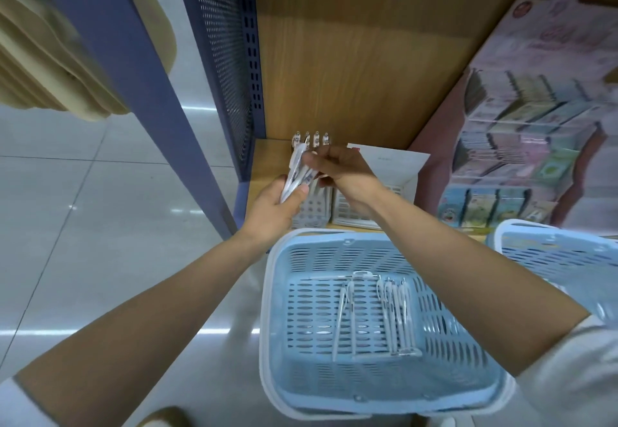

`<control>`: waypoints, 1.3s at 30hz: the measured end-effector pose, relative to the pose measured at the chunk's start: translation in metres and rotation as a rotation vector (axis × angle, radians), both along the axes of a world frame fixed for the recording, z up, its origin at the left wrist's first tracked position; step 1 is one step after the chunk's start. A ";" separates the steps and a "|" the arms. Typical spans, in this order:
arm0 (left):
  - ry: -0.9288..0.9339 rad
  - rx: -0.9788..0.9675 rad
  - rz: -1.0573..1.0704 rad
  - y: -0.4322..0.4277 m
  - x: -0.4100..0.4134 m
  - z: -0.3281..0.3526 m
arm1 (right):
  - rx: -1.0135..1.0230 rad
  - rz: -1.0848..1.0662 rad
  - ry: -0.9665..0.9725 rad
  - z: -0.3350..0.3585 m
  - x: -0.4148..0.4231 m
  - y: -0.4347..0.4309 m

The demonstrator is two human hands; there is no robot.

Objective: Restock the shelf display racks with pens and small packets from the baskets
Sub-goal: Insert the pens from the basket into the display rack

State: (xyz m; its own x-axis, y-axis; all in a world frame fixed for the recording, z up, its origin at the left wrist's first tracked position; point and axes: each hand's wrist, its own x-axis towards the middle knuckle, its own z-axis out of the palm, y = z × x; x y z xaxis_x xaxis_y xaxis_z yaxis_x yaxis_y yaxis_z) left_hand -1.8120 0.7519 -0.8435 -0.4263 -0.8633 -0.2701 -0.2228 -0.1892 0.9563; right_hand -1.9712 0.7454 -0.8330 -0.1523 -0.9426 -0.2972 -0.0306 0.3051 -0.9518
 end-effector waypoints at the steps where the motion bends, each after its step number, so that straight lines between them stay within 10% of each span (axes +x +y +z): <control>1: 0.000 0.007 -0.002 0.000 0.000 0.001 | -0.005 0.002 -0.052 0.000 -0.003 0.002; 9: 0.006 0.187 0.082 -0.005 0.001 0.004 | -0.137 -0.429 -0.370 0.013 -0.047 -0.003; 20: -0.016 0.192 0.133 -0.007 0.004 -0.003 | -0.039 -0.133 0.650 -0.039 -0.033 0.007; 39: -0.009 0.231 0.122 -0.011 0.006 -0.011 | 0.085 -0.031 0.848 -0.064 -0.020 -0.006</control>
State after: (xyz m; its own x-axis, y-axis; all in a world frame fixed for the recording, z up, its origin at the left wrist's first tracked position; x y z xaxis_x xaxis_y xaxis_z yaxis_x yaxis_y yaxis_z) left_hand -1.8062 0.7410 -0.8547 -0.3199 -0.8231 -0.4692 -0.1931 -0.4281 0.8828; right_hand -1.9908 0.7390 -0.8974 -0.3810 -0.9138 -0.1408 -0.7128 0.3873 -0.5847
